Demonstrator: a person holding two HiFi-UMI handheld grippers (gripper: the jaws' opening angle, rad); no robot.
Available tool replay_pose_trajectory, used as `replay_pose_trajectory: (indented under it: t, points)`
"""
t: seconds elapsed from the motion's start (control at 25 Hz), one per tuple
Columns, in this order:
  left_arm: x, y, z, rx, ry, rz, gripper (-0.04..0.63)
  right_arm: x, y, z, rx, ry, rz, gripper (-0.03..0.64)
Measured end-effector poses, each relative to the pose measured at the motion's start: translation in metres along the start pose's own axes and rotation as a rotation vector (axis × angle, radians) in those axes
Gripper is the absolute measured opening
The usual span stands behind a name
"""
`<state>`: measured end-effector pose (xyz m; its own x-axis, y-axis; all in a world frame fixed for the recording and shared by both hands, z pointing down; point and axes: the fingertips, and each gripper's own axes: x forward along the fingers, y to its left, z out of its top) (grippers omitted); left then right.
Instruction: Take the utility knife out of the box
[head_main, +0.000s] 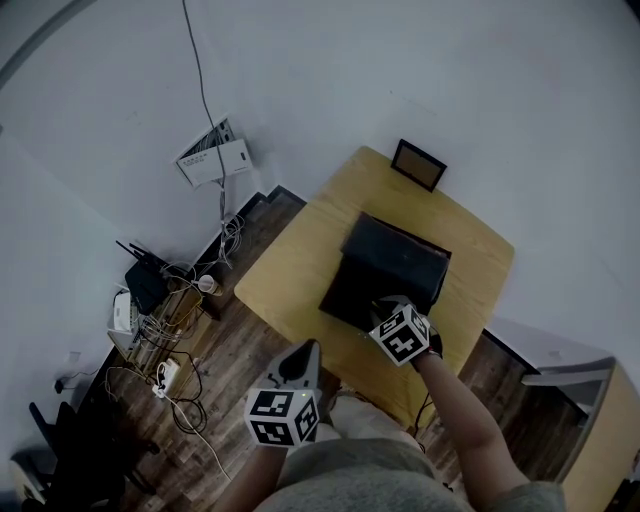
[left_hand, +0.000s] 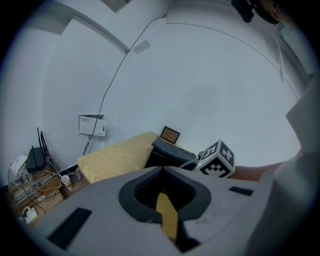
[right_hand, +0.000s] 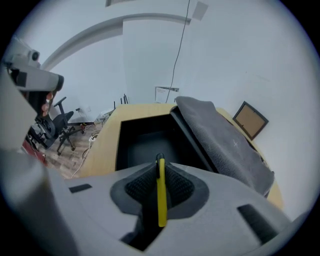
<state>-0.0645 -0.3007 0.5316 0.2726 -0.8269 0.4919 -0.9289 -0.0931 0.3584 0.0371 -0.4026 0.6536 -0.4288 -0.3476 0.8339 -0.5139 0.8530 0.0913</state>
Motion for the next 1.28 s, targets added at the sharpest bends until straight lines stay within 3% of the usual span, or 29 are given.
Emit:
replay_pose_trajectory:
  t: [0.48,0.68,1.28]
  points:
    - [-0.043,-0.002,-0.017,0.034,-0.022,-0.063,0.003,-0.068,0.027,0.026,0.101,-0.222,-0.157,0.046]
    - [-0.073,-0.002,-0.026,0.054,-0.03,-0.085,0.004,-0.104,0.055,0.025,0.193,-0.318,-0.207,0.046]
    - [-0.154,-0.008,-0.054,0.077,-0.07,-0.127,0.004,-0.201,0.145,0.013,0.288,-0.507,-0.313,0.046]
